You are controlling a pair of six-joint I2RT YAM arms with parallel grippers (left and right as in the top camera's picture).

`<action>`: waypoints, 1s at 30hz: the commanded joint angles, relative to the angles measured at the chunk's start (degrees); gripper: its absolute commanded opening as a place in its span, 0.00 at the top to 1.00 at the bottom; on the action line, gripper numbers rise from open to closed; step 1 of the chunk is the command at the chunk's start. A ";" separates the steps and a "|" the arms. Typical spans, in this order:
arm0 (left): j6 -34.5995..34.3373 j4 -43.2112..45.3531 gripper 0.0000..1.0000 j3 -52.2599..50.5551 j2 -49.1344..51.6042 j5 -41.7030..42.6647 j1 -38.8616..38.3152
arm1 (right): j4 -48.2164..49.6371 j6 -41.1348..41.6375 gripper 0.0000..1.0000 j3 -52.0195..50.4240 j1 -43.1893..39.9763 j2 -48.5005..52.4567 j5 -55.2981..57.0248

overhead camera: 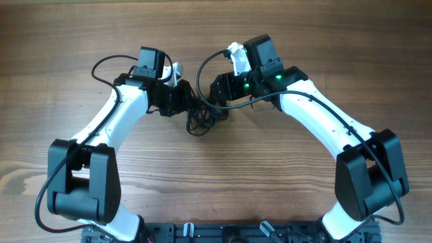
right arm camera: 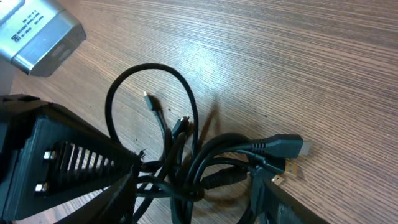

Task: Untangle cables

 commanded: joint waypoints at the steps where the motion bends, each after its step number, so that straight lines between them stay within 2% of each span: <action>1: 2.93 -1.16 0.96 0.35 0.57 -0.59 -0.37 | -0.11 -3.87 0.39 0.37 0.13 -0.94 0.76; 6: 7.23 -1.97 0.96 0.33 0.57 -0.57 -1.05 | -1.97 -10.23 0.39 0.37 0.13 -0.92 -1.33; 9: 9.84 -1.99 0.96 0.31 0.57 -0.57 -2.38 | -3.13 -10.78 0.41 0.37 0.13 -0.74 -2.08; 13: 9.99 -1.77 0.96 0.31 0.72 -0.70 -4.39 | -5.40 -1.25 0.43 0.37 0.13 0.50 -2.05; 16: 9.90 -1.97 0.96 0.31 0.96 -2.10 -5.20 | -10.14 7.21 0.44 0.37 0.13 1.55 -2.05; 20: 9.75 -2.08 0.96 0.28 2.08 -2.34 -5.11 | -16.63 14.40 0.49 0.37 0.15 2.67 -2.10; 29: 9.77 -0.81 0.95 0.31 5.44 -2.27 -5.25 | -19.17 15.89 0.50 0.35 0.24 2.84 -3.17; 30: 9.75 -0.15 0.89 0.31 5.44 -2.25 -5.18 | -19.12 15.85 0.50 0.35 0.24 2.84 -3.15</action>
